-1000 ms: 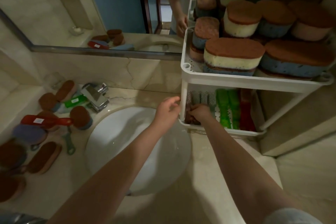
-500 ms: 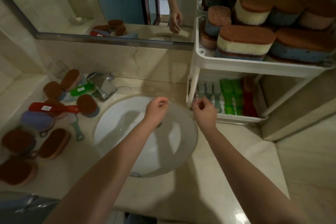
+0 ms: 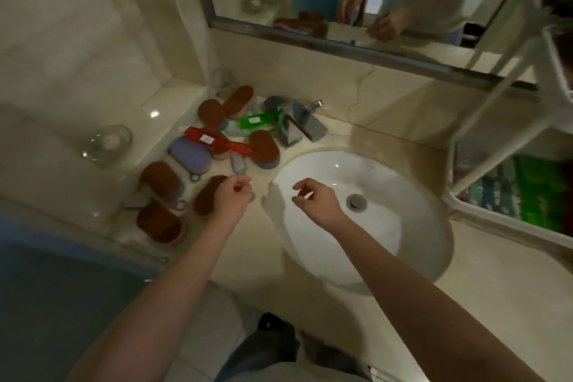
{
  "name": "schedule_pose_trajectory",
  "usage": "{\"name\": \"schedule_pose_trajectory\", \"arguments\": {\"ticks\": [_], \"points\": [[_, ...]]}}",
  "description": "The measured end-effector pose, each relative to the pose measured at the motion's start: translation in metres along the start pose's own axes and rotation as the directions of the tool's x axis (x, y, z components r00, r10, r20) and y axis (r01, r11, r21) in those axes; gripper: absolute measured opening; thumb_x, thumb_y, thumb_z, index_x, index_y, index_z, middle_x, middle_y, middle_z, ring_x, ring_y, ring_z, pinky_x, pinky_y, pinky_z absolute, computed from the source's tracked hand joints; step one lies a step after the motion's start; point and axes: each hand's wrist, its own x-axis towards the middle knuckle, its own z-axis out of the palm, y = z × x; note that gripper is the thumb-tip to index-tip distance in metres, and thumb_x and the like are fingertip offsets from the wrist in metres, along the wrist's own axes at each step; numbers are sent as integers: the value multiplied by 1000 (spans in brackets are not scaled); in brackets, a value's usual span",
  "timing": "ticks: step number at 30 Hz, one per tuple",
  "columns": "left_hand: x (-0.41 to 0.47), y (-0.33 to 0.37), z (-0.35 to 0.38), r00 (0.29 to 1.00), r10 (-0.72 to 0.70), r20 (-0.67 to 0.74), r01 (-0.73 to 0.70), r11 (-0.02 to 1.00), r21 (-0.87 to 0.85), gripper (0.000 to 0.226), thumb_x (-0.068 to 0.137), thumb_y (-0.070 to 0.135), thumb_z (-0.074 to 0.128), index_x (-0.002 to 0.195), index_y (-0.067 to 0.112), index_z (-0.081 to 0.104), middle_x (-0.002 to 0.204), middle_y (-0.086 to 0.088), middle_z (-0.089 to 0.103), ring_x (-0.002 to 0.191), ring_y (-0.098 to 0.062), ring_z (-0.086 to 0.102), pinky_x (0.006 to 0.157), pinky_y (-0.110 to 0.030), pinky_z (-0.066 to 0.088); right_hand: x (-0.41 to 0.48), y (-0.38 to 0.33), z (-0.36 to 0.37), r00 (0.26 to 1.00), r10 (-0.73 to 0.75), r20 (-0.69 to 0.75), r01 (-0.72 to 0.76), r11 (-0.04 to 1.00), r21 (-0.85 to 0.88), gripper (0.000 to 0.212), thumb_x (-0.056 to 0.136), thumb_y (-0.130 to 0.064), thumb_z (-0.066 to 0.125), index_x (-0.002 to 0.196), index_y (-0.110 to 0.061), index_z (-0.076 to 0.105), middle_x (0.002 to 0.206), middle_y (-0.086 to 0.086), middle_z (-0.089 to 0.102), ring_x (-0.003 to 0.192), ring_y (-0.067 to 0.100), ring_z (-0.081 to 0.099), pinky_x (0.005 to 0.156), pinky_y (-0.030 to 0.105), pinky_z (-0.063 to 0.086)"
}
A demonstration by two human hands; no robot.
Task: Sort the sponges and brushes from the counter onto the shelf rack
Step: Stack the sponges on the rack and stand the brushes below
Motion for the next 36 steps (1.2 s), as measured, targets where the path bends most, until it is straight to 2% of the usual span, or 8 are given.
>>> {"name": "schedule_pose_trajectory", "arguments": {"ticks": [3,10,16,21,24,28,32,36], "points": [[11,-29,-46,994,-82,-68,76,993,-89,18,83,7,59,98,1,63,99,-7,60,98,-21,56,80,-20,49,19,-30,38,993,-56,105,67,992,-107,28,84,-21,65,111,-14,63,97,0,64,88,20,59,77,26,44],[25,-91,-126,979,-119,-167,111,992,-57,31,81,10,68,111,6,62,105,-4,58,101,-17,54,82,-25,39,56,-85,105,896,-226,382,380,836,-396,55,79,-36,68,130,-21,53,129,10,58,119,30,54,98,34,43],[44,-125,-170,981,40,188,-123,880,459,71,64,25,83,129,21,54,146,-7,33,136,-26,29,113,-35,25,85,-92,136,796,-148,587,580,463,-670,93,79,-27,68,151,-28,10,159,2,10,145,27,14,111,42,27],[53,-136,-174,910,-53,410,-267,682,681,88,66,39,79,141,37,33,157,1,12,144,-27,9,115,-44,22,93,-94,150,753,-125,646,647,313,-695,81,82,-23,64,149,-25,20,157,5,16,143,28,18,108,45,31],[52,-136,-169,896,-93,435,-310,570,761,87,74,33,73,145,36,23,157,5,8,145,-29,3,114,-46,24,96,-90,154,768,-218,602,637,352,-686,62,82,-30,62,139,-24,39,141,6,41,132,26,35,100,41,38],[49,-135,-165,911,-56,409,-321,525,788,85,77,26,70,145,34,21,156,7,10,143,-29,3,112,-47,27,97,-86,152,804,-290,519,591,483,-646,53,77,-30,66,127,-20,51,125,5,53,119,25,49,93,34,43],[48,-132,-162,934,-15,357,-271,620,736,80,72,29,73,139,34,29,152,5,19,140,-27,11,111,-47,27,92,-83,144,879,-285,382,458,729,-509,53,70,-27,74,119,-17,56,114,8,57,106,27,56,86,34,46],[41,-121,-162,964,64,258,-219,741,635,77,63,40,78,129,25,40,134,-1,43,126,-24,37,102,-38,37,81,-86,138,938,-235,253,297,923,-243,58,63,-21,83,114,-9,59,109,10,59,98,25,56,78,29,42]]}}
